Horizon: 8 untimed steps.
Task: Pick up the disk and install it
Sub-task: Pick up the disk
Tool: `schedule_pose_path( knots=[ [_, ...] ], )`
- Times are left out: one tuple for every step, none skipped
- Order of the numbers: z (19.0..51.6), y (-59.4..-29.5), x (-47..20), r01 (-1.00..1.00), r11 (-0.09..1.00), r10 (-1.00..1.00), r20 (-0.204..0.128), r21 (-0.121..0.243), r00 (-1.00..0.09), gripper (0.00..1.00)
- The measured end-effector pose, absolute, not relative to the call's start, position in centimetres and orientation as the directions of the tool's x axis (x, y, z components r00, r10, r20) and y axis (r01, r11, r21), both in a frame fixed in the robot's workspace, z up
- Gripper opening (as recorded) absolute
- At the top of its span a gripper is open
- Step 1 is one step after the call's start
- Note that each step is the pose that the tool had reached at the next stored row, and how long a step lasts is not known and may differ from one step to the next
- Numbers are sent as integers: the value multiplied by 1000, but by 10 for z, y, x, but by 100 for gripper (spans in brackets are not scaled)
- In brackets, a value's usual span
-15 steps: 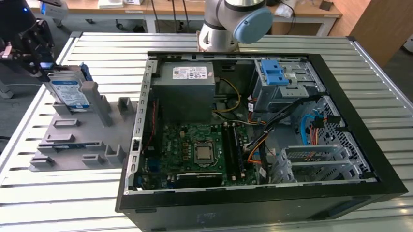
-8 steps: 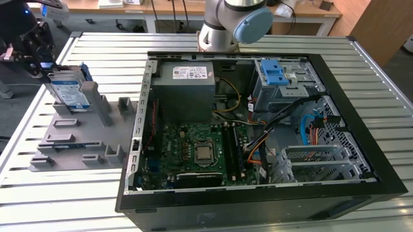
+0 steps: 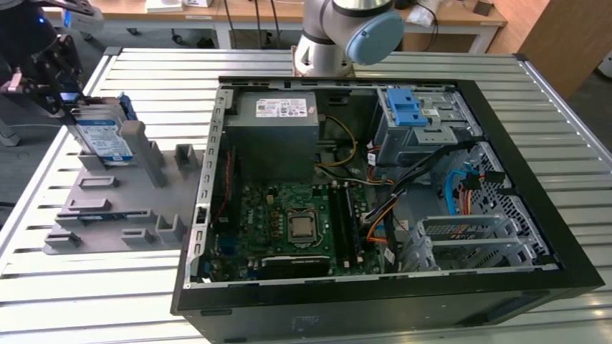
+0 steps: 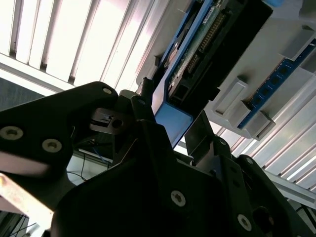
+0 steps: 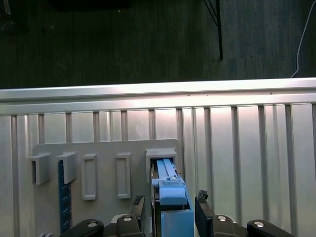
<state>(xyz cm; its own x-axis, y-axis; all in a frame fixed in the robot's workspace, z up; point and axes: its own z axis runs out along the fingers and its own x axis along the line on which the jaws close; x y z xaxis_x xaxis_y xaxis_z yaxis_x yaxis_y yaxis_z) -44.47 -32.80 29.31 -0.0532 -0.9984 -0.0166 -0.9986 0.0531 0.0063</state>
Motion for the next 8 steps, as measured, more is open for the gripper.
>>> schedule_pose_path(
  knots=[
    [293,-328,-445,-999,53,-998,-17,6,-53,52],
    [292,-328,-445,-999,51,-999,-16,6,-51,52],
    [292,-328,-445,-999,48,-999,-16,6,-49,52],
    [292,-328,-445,-999,46,-999,-16,6,-46,52],
    [291,-328,-445,-999,44,-999,-17,6,-44,52],
    [291,-328,-445,-999,42,-999,-17,6,-42,52],
    [290,-328,-445,-999,40,-999,-16,6,-40,52],
    [290,-328,-445,-999,39,-999,-16,6,-39,52]
  ],
)
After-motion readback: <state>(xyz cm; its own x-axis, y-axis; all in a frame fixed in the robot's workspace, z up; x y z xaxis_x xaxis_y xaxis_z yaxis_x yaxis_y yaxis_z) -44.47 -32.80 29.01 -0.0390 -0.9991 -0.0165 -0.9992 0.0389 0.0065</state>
